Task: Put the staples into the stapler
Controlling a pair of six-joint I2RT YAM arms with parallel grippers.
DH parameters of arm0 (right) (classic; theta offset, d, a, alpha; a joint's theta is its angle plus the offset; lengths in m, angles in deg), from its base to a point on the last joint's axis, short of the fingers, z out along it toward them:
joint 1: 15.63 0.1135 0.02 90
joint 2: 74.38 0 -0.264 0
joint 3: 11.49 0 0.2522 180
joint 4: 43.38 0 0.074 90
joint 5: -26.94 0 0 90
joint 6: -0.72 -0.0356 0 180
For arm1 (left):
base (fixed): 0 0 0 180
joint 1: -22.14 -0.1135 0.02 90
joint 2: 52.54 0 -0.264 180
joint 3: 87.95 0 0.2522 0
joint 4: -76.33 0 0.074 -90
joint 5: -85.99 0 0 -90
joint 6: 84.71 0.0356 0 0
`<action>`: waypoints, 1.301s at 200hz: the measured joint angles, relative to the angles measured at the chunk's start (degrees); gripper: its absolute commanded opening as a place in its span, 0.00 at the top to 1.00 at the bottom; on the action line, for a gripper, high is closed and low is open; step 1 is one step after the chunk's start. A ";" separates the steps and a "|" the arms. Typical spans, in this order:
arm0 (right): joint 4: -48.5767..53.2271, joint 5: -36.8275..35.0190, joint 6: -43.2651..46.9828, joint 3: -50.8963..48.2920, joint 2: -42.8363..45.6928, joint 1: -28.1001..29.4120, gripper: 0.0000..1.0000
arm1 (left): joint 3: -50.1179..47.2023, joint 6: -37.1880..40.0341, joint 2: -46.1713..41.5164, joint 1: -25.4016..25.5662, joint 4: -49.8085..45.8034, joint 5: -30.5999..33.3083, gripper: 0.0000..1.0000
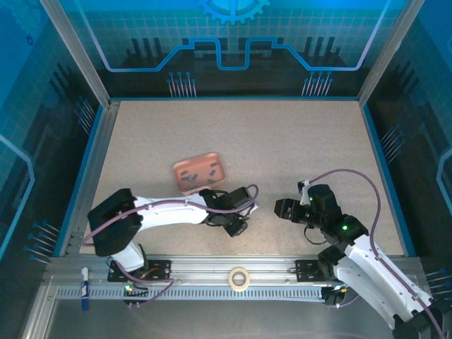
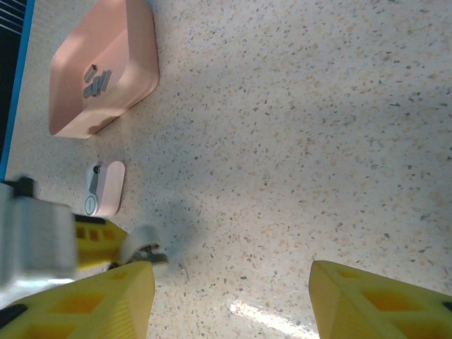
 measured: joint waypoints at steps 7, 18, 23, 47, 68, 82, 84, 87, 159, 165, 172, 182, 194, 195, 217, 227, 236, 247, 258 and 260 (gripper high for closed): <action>-0.72 0.26 0.22 0.02 -0.59 0.00 0.39 | -0.96 0.50 -1.77 -0.68 1.73 0.33 0.71; -1.64 0.70 0.72 0.04 -1.38 0.00 0.39 | -2.86 1.40 -4.55 -1.66 5.09 0.68 0.71; -2.21 0.98 1.05 0.07 -1.84 0.00 0.39 | -3.93 1.84 -5.95 -2.16 6.86 0.81 0.71; -5.70 2.45 2.51 0.07 -3.91 0.09 0.39 | -9.60 3.96 -12.00 -4.28 16.63 0.98 0.72; -9.86 3.50 3.67 0.07 -5.22 1.11 0.39 | -14.10 6.19 -15.45 -5.66 24.98 0.83 0.72; -12.79 3.61 4.55 0.07 -5.44 2.73 0.39 | -16.41 8.39 -17.31 -6.10 29.77 0.26 0.73; -13.11 3.63 4.68 0.07 -5.44 2.95 0.39 | -16.70 8.76 -17.49 -6.10 30.53 0.15 0.73; -13.90 3.65 4.92 0.07 -5.44 3.43 0.39 | -16.94 9.11 -17.77 -6.12 31.12 0.02 0.73; -31.12 4.52 11.89 -5.07 -1.92 9.92 0.39 | -22.75 22.47 -24.20 -6.12 44.76 -3.67 0.73; -32.13 4.70 12.17 -5.88 -1.42 10.05 0.39 | -22.77 23.41 -24.46 -6.12 45.09 -3.89 0.74; -32.98 4.74 12.46 -6.62 -0.94 10.23 0.38 | -22.77 24.44 -24.74 -6.12 45.42 -4.04 0.74; -33.99 5.07 12.94 -7.28 -0.48 10.47 0.38 | -22.77 25.81 -25.07 -6.12 45.66 -4.09 0.74; -34.60 5.68 13.46 -7.34 -0.35 10.80 0.37 | -22.77 27.50 -25.38 -6.12 45.79 -4.22 0.74; -34.71 5.68 13.57 -7.34 -0.35 10.84 0.37 | -22.77 27.63 -25.40 -6.12 45.83 -4.24 0.74; -35.89 6.82 14.01 -7.34 -0.37 11.61 0.36 | -22.77 30.12 -25.51 -6.12 46.53 -4.57 0.74; -36.44 7.39 14.14 -7.34 -0.42 12.04 0.35 | -22.77 30.97 -25.51 -6.12 46.84 -4.72 0.73; -37.16 7.80 14.23 -7.34 -0.39 12.48 0.35 | -22.77 31.71 -25.51 -6.12 46.99 -4.76 0.74; -37.99 8.11 14.23 -7.34 -0.39 12.85 0.35 | -22.77 32.22 -25.51 -6.12 47.01 -4.85 0.74; -38.34 8.13 14.19 -7.34 -0.39 12.96 0.35 | -22.77 32.85 -25.51 -6.12 46.99 -4.92 0.74; -38.40 8.02 14.21 -7.34 -0.39 12.98 0.35 | -22.77 32.89 -25.51 -6.12 46.99 -4.92 0.74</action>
